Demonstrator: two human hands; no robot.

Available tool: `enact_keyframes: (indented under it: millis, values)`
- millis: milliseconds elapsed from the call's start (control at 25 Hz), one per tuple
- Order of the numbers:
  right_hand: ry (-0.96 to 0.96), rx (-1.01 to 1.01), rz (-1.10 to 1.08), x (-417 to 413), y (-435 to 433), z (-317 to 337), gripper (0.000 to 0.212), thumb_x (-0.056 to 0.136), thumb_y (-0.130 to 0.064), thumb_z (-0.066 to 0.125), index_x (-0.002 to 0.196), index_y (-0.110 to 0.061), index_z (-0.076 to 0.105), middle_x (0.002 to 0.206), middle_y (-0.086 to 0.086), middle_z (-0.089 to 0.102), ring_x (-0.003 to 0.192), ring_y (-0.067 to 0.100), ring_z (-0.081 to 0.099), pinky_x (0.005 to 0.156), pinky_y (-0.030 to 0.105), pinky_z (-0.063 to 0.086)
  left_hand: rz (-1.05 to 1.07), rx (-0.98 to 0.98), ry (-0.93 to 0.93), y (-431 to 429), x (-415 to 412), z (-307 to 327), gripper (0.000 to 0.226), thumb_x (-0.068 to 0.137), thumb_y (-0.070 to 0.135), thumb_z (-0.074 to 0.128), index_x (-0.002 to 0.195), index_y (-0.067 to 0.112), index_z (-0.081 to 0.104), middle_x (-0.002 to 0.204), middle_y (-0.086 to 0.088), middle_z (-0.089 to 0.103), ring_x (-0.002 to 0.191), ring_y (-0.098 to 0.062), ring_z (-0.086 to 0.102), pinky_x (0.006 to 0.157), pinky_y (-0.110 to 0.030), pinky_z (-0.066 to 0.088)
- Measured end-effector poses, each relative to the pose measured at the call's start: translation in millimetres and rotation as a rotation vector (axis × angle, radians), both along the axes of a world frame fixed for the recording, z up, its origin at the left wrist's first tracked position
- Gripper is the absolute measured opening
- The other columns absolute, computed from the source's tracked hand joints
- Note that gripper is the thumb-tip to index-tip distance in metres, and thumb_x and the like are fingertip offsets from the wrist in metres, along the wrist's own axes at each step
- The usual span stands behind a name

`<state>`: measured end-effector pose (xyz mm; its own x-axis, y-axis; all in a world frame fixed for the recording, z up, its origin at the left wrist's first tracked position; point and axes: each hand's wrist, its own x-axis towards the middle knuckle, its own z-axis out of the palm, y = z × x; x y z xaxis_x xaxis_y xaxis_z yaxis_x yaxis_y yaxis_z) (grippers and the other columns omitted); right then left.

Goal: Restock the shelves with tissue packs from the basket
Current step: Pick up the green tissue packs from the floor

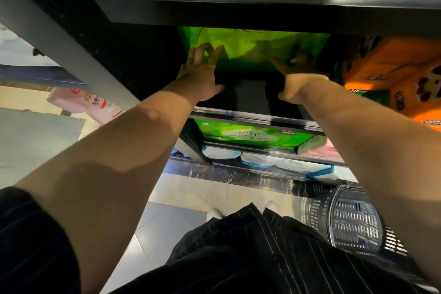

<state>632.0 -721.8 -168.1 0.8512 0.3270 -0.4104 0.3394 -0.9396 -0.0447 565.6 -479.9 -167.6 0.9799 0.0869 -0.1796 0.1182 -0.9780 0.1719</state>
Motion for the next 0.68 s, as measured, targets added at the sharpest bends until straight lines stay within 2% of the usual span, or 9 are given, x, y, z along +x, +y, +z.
enact_keyframes:
  millis: [160,360,520,600,680]
  values:
    - [-0.031,0.037,0.012,11.4,-0.7,-4.3,0.099,0.081,-0.042,0.070,0.145,-0.059,-0.004,0.160,0.015,-0.003,0.145,0.044,0.007,0.110,0.063,0.027,0.033,0.040,0.032,2.9,15.3,4.3,0.095,0.083,0.045,0.067,0.152,0.037,0.002,0.155,0.000,0.004,0.147,-0.030,-0.001,0.117,-0.046,0.022]
    - [-0.070,-0.032,0.076,11.0,1.1,-8.6,0.097,0.082,-0.042,0.069,0.149,-0.051,-0.001,0.160,0.018,0.001,0.145,0.046,0.008,0.115,0.056,0.020,0.060,0.100,0.075,-2.7,16.3,10.0,0.096,0.085,0.043,0.066,0.151,0.040,-0.002,0.157,0.002,0.000,0.147,-0.032,-0.007,0.117,-0.051,0.019]
    - [-0.048,0.005,0.114,9.0,-4.5,-7.5,0.100,0.080,-0.037,0.072,0.154,-0.038,0.004,0.158,0.024,0.011,0.142,0.044,0.020,0.114,0.048,0.027,0.099,0.118,0.121,-13.0,12.4,15.2,0.095,0.086,0.044,0.064,0.153,0.034,-0.004,0.161,0.002,-0.004,0.148,-0.032,-0.008,0.117,-0.053,0.016]
    - [-0.026,-0.010,0.104,0.8,-10.6,-5.0,0.100,0.078,-0.040,0.069,0.154,-0.036,0.004,0.160,0.020,0.011,0.144,0.039,0.018,0.115,0.048,0.026,0.090,0.105,0.136,-14.5,6.5,12.5,0.092,0.086,0.050,0.061,0.155,0.025,0.005,0.162,-0.002,-0.001,0.148,-0.032,-0.002,0.118,-0.052,0.016]
    - [-0.007,-0.035,0.114,-12.0,-12.1,4.6,0.097,0.077,-0.048,0.062,0.154,-0.038,0.003,0.161,0.011,0.015,0.147,0.033,0.014,0.114,0.051,0.025,0.073,0.088,0.095,-17.9,-7.9,11.8,0.086,0.086,0.051,0.060,0.153,0.019,0.017,0.160,-0.009,0.011,0.147,-0.033,0.009,0.117,-0.050,0.020]
